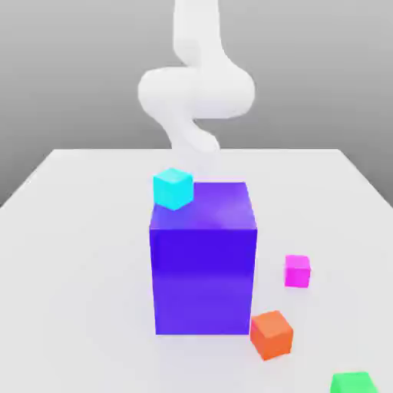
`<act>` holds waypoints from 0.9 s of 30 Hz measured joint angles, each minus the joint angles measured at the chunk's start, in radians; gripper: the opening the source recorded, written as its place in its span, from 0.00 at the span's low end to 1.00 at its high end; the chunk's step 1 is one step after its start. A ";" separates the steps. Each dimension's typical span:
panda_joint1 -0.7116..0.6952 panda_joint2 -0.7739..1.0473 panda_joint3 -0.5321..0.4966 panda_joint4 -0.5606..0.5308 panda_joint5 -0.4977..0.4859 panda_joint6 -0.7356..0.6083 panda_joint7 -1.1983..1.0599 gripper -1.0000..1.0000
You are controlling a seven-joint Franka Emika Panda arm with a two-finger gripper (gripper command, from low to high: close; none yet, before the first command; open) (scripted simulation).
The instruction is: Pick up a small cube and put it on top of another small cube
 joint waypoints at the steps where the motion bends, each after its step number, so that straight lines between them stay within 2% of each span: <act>1: 0.029 0.030 0.003 -0.032 0.004 0.027 -0.034 0.50; 13: 0.380 0.400 0.058 -0.418 0.045 0.352 -0.447 0.50; 18: 0.529 0.619 0.118 -0.599 0.048 0.532 -0.639 0.50; 22: 0.557 0.779 0.113 -0.607 0.005 0.661 -0.646 0.50; 27: 0.657 0.960 0.010 -0.577 -0.023 0.810 -0.626 0.50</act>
